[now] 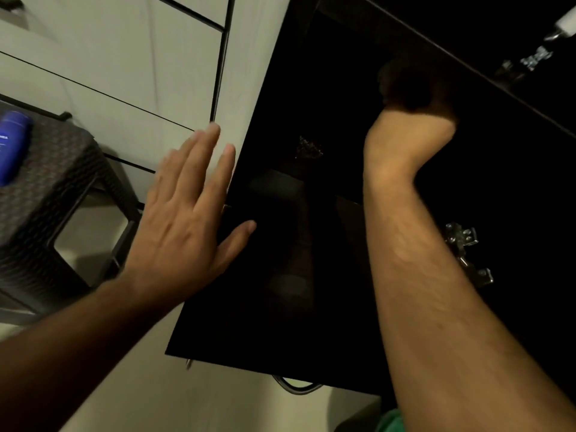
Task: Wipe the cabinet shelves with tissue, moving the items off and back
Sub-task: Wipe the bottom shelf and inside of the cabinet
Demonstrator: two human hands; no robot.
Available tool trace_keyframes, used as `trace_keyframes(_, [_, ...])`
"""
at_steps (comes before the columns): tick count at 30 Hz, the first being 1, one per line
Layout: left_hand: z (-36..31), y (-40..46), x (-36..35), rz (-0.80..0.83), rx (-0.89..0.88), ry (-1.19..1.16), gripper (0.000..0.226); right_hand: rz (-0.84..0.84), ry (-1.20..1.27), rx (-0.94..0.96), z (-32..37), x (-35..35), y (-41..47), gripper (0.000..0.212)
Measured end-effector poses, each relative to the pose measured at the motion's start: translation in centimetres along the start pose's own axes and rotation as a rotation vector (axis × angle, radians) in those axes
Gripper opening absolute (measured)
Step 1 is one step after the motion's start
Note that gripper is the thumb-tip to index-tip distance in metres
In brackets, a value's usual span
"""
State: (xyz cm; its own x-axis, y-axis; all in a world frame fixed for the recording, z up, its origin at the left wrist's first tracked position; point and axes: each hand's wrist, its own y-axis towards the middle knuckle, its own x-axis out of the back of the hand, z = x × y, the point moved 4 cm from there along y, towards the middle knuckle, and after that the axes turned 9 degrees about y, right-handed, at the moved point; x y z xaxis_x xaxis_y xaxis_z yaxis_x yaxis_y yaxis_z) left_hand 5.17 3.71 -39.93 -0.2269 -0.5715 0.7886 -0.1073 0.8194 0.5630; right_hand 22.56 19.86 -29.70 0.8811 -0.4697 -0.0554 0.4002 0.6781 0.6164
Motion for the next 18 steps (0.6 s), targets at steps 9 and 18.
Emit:
trace_keyframes(9, [0.8, 1.4, -2.4, 0.097, -0.089, 0.115, 0.088, 0.320, -0.537, -0.032, -4.4, 0.0, -4.5, 0.014])
trace_keyframes(18, [1.0, 0.5, -3.6, 0.111, -0.092, 0.080, 0.089, 0.392, -0.610, -0.335, -7.4, 0.3, -6.1, 0.004])
